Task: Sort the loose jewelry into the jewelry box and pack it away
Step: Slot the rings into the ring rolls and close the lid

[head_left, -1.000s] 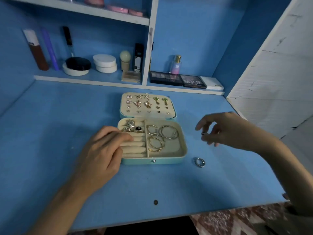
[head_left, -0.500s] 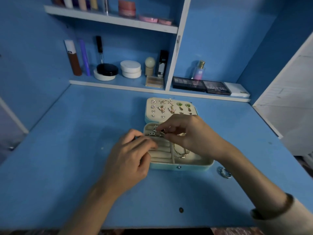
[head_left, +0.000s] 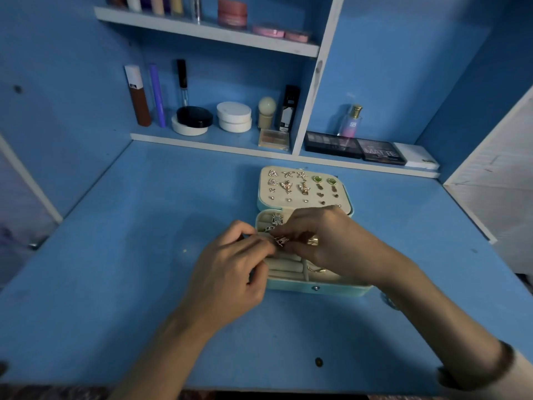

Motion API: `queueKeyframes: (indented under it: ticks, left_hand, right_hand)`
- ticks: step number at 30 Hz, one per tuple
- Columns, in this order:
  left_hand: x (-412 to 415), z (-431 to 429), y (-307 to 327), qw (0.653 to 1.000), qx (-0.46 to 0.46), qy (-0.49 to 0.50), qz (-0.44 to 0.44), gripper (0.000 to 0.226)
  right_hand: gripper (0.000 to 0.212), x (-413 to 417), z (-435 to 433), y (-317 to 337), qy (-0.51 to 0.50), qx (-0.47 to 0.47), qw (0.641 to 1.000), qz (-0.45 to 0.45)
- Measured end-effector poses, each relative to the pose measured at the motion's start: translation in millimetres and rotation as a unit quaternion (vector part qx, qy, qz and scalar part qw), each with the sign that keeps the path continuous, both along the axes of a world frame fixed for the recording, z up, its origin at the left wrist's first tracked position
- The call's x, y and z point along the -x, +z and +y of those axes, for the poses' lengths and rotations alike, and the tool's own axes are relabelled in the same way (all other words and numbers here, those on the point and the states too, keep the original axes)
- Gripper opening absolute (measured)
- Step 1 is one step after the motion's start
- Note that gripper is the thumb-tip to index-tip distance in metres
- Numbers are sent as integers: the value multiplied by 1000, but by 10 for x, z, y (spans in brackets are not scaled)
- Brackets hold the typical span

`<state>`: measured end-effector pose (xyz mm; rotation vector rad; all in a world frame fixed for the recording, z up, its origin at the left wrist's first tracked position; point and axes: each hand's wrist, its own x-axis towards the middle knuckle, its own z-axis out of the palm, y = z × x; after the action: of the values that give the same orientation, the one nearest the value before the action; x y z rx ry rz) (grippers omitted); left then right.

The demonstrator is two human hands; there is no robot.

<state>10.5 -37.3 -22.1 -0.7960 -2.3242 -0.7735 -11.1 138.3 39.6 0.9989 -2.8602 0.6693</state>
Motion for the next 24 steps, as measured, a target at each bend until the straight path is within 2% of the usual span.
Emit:
queueKeyframes:
  ticks: [7,14,19,24]
  left_hand:
    - [2,-3,4,1000,4,3,-14,25]
    - [-9,-8,17,1000,7,4,-16,27]
    - [-26,-18,48,1000,25,13,-11,28]
    - [-31,-18,64,1000,17,7,-13,27]
  right_hand:
    - [17,-9,-16,-1,-7,-8,1000,-2]
    - [18,17,17,-23,-67,71,995,-16]
    - [21,34,-4,0,-68,71,995,-20]
    - [17,19,-25,-19,-57,25,998,-12]
